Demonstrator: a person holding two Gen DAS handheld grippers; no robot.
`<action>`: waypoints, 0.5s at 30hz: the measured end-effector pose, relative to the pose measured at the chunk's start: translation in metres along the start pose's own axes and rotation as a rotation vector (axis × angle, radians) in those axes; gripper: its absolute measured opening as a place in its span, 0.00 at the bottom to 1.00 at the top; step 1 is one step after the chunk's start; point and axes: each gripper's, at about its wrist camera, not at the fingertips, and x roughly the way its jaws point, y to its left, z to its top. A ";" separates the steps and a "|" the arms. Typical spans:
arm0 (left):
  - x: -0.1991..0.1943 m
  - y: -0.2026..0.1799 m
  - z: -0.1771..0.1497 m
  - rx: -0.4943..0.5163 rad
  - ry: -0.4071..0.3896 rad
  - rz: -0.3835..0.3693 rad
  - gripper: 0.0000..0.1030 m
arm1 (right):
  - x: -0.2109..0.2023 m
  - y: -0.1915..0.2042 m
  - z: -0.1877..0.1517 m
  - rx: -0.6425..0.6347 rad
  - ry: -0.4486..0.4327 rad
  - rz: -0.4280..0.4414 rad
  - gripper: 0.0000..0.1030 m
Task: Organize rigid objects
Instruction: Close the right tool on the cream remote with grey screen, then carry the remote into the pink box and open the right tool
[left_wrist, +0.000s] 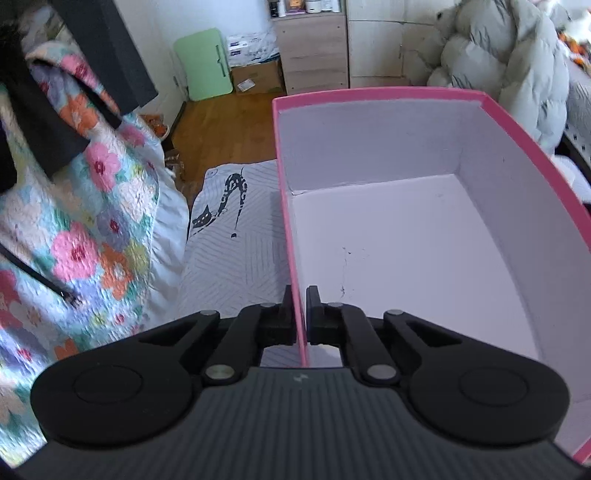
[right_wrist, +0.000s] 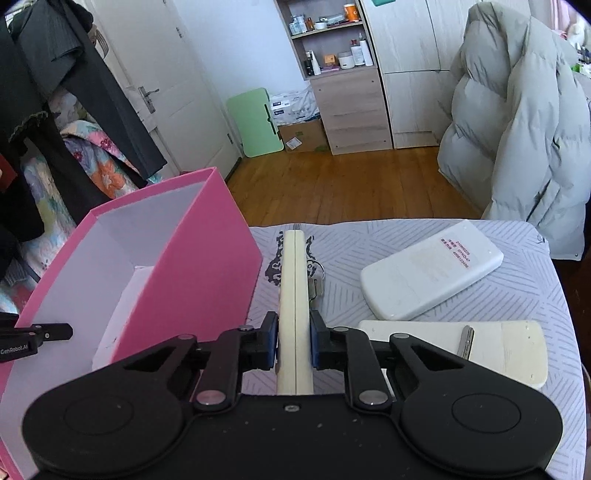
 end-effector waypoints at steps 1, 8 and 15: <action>-0.001 0.002 0.001 -0.010 -0.005 -0.002 0.03 | -0.003 0.000 0.001 0.005 -0.011 -0.001 0.20; -0.004 0.004 0.001 -0.065 -0.046 0.022 0.03 | -0.042 0.012 0.016 -0.003 -0.140 0.018 0.20; -0.008 0.005 0.003 -0.113 -0.089 0.041 0.03 | -0.059 0.067 0.038 -0.009 -0.137 0.225 0.20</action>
